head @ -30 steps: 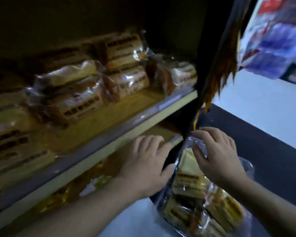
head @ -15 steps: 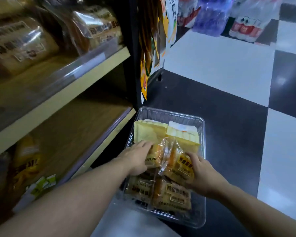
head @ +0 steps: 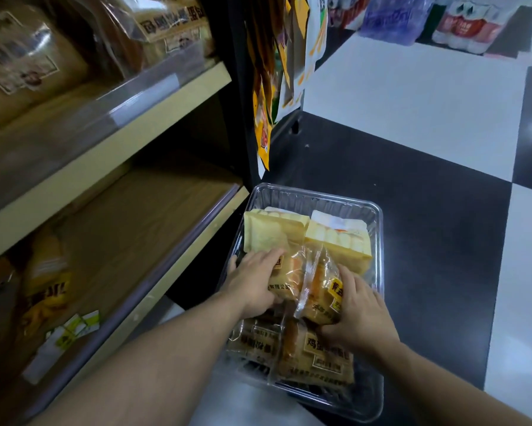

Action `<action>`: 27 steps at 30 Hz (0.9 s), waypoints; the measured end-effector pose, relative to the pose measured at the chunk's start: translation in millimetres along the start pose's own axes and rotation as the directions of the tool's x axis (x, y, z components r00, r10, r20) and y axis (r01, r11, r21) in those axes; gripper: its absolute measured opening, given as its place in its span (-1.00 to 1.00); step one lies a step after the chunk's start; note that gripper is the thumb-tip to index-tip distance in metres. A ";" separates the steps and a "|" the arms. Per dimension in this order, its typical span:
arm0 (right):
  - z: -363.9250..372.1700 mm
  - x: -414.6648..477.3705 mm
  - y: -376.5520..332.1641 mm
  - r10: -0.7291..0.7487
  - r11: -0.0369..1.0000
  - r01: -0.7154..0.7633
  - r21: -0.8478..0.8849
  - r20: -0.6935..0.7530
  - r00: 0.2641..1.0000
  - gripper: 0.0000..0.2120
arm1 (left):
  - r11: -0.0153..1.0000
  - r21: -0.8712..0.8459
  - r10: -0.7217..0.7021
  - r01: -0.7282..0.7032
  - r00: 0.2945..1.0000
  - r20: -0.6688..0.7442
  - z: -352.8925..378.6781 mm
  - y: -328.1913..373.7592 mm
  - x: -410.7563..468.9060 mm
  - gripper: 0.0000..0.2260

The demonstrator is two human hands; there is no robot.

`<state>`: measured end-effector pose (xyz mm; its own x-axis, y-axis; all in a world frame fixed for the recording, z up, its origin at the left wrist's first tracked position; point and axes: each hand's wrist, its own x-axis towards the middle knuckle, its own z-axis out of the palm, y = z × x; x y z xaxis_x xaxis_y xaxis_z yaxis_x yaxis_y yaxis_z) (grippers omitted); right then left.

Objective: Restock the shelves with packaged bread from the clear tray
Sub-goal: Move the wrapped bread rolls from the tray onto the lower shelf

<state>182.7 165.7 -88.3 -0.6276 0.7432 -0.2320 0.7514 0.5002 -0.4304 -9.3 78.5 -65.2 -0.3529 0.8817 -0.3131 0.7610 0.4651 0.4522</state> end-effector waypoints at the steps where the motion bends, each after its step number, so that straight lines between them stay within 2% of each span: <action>1: -1.0 0.3 -0.8 0.002 1.000 -0.003 0.012 0.005 1.000 0.12 | 1.000 0.008 0.012 -0.012 1.000 -0.019 -2.7 2.3 -2.5 -0.24; 4: -8.7 -4.0 -3.3 -0.012 0.992 0.014 0.125 -0.012 1.000 0.00 | 0.997 0.037 0.063 -0.061 0.996 -0.059 -16.9 11.1 -11.9 -0.27; 8: -44.7 -15.4 -17.3 -0.050 0.908 0.051 0.415 -0.014 0.999 -0.08 | 0.995 0.027 0.096 -0.093 0.988 -0.122 -50.2 23.8 -32.9 -0.26; 10: -71.7 -19.0 -29.3 -0.094 0.885 0.095 0.455 -0.026 0.995 -0.11 | 0.995 0.001 0.096 -0.097 0.981 -0.166 -74.3 32.4 -47.6 -0.25; 15: -153.0 -18.0 -90.5 -0.257 0.871 0.276 0.407 -0.101 0.961 -0.23 | 0.989 -0.018 0.131 -0.149 0.915 -0.381 -152.5 48.2 -90.0 -0.28; 19: -204.6 -9.6 -152.7 -0.419 0.826 0.426 0.370 -0.103 0.902 -0.17 | 0.990 -0.054 0.078 -0.130 0.825 -0.560 -213.3 52.2 -129.3 -0.31; 24: -230.6 -3.4 -235.0 -0.589 0.735 0.624 0.265 -0.205 0.782 -0.18 | 0.999 0.013 -0.016 0.036 0.706 -0.709 -270.7 29.9 -180.8 -0.28; 27: -230.2 4.7 -273.0 -0.658 0.708 0.696 0.119 -0.248 0.711 -0.11 | 0.961 0.067 -0.125 0.269 0.636 -0.762 -292.0 3.0 -206.7 -0.25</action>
<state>21.6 134.9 228.9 -0.8899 0.3098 0.3348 0.0708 0.8189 -0.5696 -93.0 -79.4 244.7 -0.7341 0.5623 0.3806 0.6726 0.6789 0.2943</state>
